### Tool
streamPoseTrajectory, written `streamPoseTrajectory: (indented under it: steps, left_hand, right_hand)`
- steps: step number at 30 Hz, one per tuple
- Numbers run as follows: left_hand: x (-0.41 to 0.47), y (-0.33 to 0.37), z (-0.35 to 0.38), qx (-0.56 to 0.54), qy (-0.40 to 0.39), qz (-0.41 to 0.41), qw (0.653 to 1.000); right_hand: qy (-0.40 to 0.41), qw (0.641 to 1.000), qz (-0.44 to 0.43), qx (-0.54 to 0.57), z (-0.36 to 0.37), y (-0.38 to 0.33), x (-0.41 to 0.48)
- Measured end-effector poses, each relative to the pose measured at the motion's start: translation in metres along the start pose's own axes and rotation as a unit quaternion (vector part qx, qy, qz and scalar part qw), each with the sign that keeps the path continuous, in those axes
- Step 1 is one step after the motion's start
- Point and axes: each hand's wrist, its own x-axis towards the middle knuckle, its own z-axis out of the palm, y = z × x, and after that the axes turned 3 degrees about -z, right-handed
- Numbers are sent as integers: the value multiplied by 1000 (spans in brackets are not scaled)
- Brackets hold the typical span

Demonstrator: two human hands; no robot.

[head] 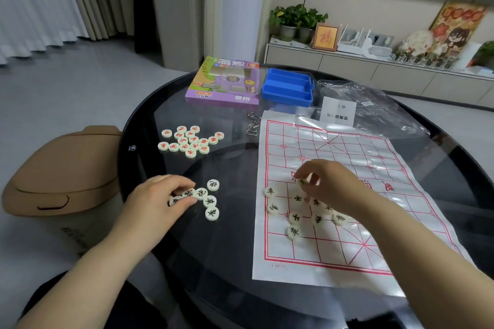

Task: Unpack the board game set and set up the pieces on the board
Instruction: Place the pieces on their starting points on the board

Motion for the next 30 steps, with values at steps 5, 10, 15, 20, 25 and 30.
streamPoseTrajectory:
  steps: [5, 10, 15, 20, 25, 30]
  left_hand:
    - [9, 40, 12, -55, -13, 44, 997]
    - [30, 102, 63, -53, -147, 116, 981]
    - [52, 113, 95, 10, -222, 106, 969]
    - [51, 106, 93, -14, -228, 92, 969]
    - [31, 69, 58, 0, -136, 113, 984]
    - [10, 12, 26, 0, -31, 23, 999]
  right_hand:
    - [-28, 999, 22, -17, -2, 23, -10]
    - [-28, 999, 26, -10, -5, 33, -18]
    - [-20, 1000, 18, 9, -2, 40, -22]
    - [-1, 1000, 11, 9, -4, 40, -23]
    - [11, 999, -20, 30, -5, 18, -21]
    - [-17, 995, -91, 38, 18, -34, -3]
